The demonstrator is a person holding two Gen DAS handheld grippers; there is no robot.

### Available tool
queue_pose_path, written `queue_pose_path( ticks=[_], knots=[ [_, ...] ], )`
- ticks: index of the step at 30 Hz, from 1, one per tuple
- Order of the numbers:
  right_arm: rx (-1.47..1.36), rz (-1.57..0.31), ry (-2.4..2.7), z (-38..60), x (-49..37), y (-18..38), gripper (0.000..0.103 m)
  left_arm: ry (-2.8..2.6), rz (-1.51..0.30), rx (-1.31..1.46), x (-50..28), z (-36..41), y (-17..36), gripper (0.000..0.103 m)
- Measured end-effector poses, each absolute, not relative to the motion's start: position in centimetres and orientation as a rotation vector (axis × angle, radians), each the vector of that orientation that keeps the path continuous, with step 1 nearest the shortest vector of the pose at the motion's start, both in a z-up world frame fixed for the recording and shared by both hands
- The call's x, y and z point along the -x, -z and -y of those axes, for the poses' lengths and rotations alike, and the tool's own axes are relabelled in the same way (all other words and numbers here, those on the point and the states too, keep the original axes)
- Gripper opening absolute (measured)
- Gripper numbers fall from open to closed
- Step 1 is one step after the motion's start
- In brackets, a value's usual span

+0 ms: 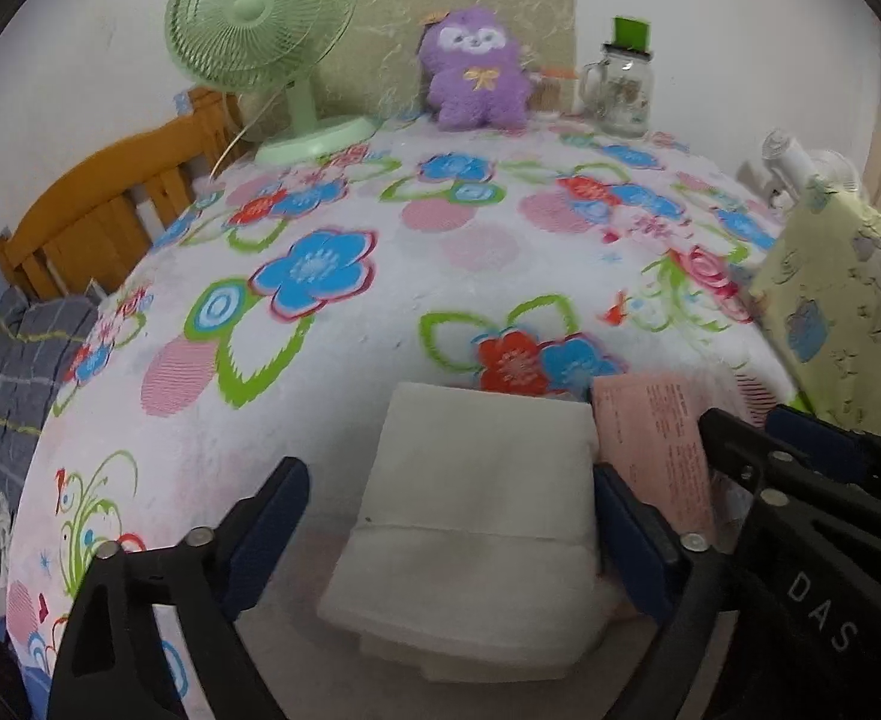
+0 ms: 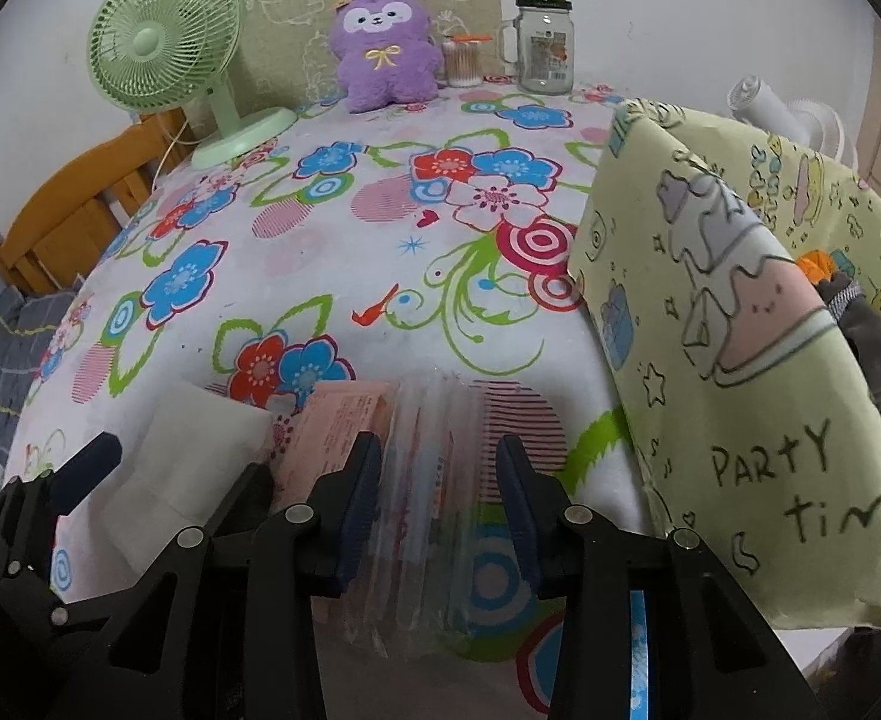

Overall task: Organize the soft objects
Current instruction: 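Grasp the white towel with left while right grasps the clear plastic bag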

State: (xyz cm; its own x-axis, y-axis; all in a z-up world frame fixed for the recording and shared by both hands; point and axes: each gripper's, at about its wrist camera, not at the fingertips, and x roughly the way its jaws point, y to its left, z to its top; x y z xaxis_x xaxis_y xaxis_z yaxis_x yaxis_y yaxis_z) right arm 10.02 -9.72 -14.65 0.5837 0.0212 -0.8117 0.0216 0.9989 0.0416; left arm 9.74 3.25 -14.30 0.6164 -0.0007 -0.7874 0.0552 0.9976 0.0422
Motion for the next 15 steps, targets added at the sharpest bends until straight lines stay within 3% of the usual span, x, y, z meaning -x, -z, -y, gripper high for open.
queue_pose_path(
  ticks=[11, 13, 15],
  knots=[
    [-0.045, -0.948, 0.016, 8.8, -11.0, 15.1, 0.044, 0.062, -0.912, -0.012, -10.1, -4.2, 14.5, 0.090],
    [-0.046, -0.947, 0.016, 8.7, -11.1, 15.1, 0.044, 0.067, -0.904, -0.010, -10.0, -4.1, 14.4, 0.084],
    [-0.042, -0.944, 0.010, 8.4, -11.3, 15.2, 0.044, 0.078, -0.895, -0.011, -10.0, -4.1, 14.3, 0.071]
  ],
)
